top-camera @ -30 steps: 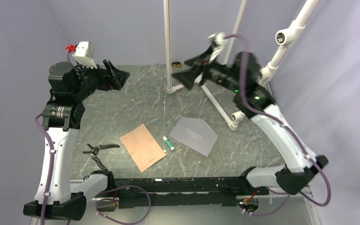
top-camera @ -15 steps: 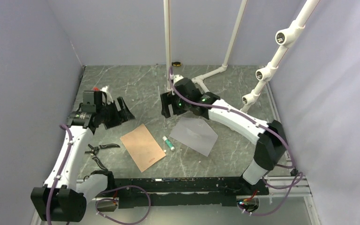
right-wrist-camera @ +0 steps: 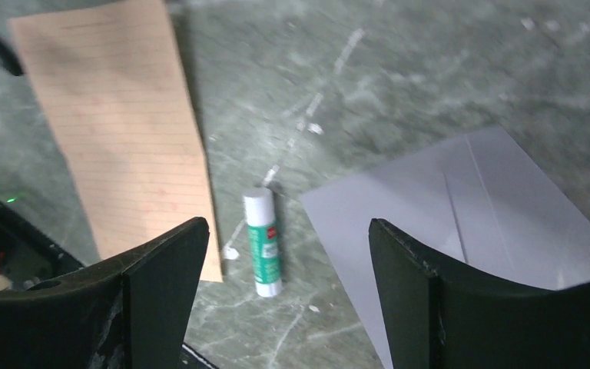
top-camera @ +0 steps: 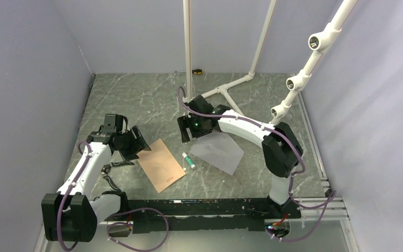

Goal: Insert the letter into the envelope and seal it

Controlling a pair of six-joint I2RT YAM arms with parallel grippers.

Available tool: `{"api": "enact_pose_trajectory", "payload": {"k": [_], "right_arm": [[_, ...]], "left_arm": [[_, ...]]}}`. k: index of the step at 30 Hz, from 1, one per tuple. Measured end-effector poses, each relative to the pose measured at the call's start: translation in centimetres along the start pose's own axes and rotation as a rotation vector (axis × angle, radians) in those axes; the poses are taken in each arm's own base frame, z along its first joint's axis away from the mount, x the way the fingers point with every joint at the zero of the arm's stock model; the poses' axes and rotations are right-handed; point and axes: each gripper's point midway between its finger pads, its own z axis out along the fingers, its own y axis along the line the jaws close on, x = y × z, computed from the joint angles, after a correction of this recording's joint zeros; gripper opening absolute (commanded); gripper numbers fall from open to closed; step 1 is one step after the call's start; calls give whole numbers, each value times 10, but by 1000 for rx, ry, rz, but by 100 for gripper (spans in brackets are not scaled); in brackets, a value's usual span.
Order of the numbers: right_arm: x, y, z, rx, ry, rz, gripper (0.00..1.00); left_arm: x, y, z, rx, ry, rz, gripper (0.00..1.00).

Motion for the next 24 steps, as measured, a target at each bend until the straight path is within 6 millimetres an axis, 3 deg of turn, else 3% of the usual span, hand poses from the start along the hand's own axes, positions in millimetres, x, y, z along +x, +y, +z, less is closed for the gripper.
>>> {"api": "enact_pose_trajectory", "payload": {"k": [4,9,16,24], "right_arm": [[-21,29,10,-146,-29,-37,74],[-35,54,46,-260,-33,-46,70],[-27,63,85,-317,24,-3,62],[-28,81,93,-406,48,13,56]], "left_arm": [[-4,7,7,-52,-18,-80,46],[6,16,29,-53,-3,-157,30],[16,32,48,-102,28,-203,19],[29,48,61,-147,57,-221,13]]}}
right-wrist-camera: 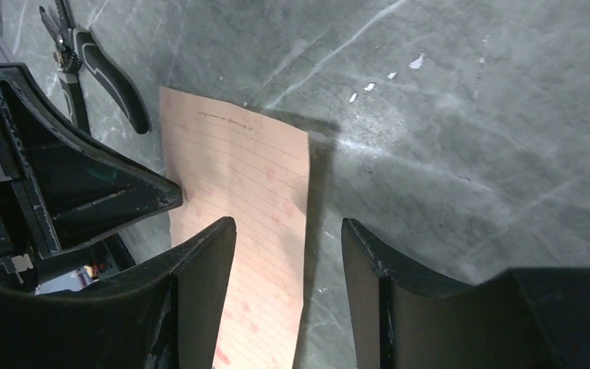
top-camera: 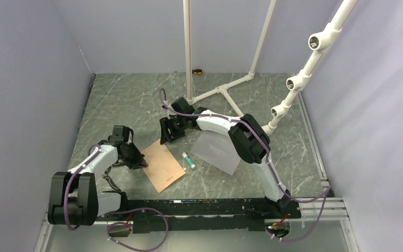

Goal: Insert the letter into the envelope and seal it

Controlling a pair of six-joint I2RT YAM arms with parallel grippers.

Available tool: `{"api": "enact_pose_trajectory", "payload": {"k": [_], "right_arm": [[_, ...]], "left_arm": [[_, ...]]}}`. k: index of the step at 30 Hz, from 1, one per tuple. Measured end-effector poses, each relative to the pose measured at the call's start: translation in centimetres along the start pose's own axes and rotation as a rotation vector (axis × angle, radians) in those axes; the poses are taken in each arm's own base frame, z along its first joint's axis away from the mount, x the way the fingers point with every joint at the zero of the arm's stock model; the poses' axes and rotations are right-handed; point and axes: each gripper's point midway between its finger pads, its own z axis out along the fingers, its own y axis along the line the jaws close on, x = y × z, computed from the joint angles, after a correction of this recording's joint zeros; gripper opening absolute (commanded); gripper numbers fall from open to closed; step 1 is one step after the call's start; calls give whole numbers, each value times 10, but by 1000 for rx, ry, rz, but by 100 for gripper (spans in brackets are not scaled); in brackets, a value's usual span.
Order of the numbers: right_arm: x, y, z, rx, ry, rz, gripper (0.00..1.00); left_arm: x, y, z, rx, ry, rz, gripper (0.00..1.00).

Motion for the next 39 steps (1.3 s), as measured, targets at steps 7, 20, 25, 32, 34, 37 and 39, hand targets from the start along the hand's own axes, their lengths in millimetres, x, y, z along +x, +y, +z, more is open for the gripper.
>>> {"api": "enact_pose_trajectory", "payload": {"k": [7,20,25,32,34,37,39], "right_arm": [[15,10,16,-73,54,23,52],[16,24,20,-152,56,47,0],[4,15,3,-62,-16,37,0],[-103,57,-131,-28,-411,-43,0],[-134,73,-187,-44,-559,-65,0],[-166,97,-274,-74,-774,-103,0],[-175,115,-318,-105,-877,-135,0]], "left_arm": [[4,4,3,-10,12,-19,12],[-3,-9,-10,57,-41,-1,39],[-36,-60,-70,243,-217,103,88],[-65,-135,-177,513,-406,305,93],[-66,-147,-195,553,-423,347,93],[-67,-165,-219,622,-440,401,93],[-66,-178,-235,683,-444,433,93]]}}
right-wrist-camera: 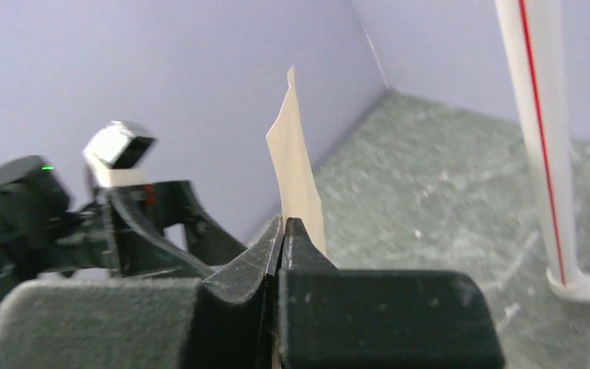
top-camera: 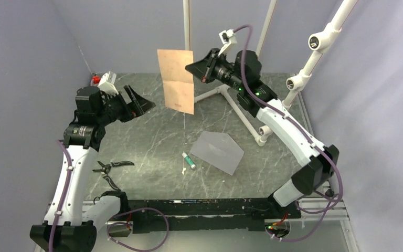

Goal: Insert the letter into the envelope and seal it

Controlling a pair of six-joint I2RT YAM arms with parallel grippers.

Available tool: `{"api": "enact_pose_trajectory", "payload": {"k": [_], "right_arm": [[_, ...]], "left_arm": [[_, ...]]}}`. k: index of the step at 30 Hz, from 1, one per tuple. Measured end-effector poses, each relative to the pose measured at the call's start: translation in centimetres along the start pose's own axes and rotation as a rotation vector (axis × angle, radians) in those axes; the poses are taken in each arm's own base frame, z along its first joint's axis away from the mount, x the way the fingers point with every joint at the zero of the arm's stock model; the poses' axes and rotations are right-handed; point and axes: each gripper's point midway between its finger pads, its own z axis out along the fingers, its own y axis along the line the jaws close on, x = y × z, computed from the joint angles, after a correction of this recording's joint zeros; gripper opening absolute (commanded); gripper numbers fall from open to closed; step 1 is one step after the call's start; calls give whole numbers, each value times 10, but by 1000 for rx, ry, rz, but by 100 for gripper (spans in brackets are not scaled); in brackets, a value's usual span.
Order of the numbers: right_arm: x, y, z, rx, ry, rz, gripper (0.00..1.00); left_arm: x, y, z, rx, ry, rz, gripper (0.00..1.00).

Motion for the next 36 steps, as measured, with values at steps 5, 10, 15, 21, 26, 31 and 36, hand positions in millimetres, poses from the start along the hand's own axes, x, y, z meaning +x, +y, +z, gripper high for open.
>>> {"api": "enact_pose_trajectory", "payload": {"k": [5,10,15,21,26,31,36], "right_arm": [[-43,49,-28,-129,-115,-8,0],[-54,70,-38,-201,-133,29,0],[-58,76,-40,-233,-136,62,0],[-64,86,-44,-285,-146,58,0],[-65,96,-51,-347,-147,10,0],[-57,99,-62,-413,-113,-98,52],[-46,105,-77,-478,-64,-262,77]], "left_arm": [[-19,-40,1,179,-8,26,93],[-30,-73,-2,341,-4,24,90],[-42,-108,-17,508,-17,34,65],[-50,-137,-35,652,-17,41,16],[-53,-137,-34,660,-9,13,3],[-54,-135,-31,654,-4,3,3],[-57,-133,-28,648,-7,-8,3]]}}
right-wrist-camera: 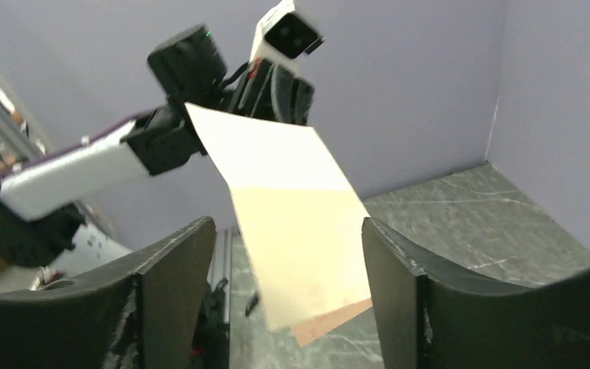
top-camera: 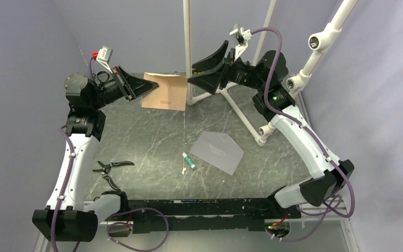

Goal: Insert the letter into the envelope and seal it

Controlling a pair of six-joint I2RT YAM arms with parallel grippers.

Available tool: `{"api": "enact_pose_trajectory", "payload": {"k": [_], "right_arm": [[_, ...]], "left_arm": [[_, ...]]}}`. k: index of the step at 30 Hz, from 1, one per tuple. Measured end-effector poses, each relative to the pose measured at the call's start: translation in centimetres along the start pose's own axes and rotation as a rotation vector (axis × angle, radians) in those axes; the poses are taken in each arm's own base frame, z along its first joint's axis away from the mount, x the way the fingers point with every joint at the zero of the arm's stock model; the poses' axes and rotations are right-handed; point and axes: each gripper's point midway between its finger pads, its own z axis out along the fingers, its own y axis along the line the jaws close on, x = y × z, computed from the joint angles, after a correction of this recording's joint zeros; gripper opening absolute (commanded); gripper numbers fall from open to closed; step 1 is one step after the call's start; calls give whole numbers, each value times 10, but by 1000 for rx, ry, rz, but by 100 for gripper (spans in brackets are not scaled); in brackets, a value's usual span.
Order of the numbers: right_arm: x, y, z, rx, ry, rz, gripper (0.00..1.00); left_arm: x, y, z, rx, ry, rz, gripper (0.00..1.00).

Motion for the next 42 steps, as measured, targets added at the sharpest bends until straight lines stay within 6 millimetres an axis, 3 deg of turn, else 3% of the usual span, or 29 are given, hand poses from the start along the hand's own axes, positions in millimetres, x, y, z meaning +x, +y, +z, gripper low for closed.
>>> {"api": "enact_pose_trajectory", "payload": {"k": [6,10,13,19,22,26,29,36,38,42], "right_arm": [[13,20,-9,-89,108,-84,76],[17,19,-11,-84,143,-75,72],[23,5,-11,0,156,-31,73],[46,-29,-3,131,229,36,87],[73,-21,4,84,314,21,88],[101,6,12,-40,418,-34,87],[109,27,15,-139,456,-87,79],[104,50,13,-276,483,-138,26],[107,53,10,-292,495,-135,22],[111,57,5,-312,516,-117,32]], "left_arm": [[-3,3,4,7,-3,-5,3],[-2,4,3,9,4,12,3],[4,10,2,-4,25,64,3],[23,8,-7,18,127,186,3],[32,-6,-13,86,186,246,3],[46,-22,-22,181,272,296,3],[55,-29,-29,227,323,309,3],[69,-40,-41,290,383,333,3],[70,-42,-43,302,390,335,3],[73,-47,-46,323,401,337,3]]}}
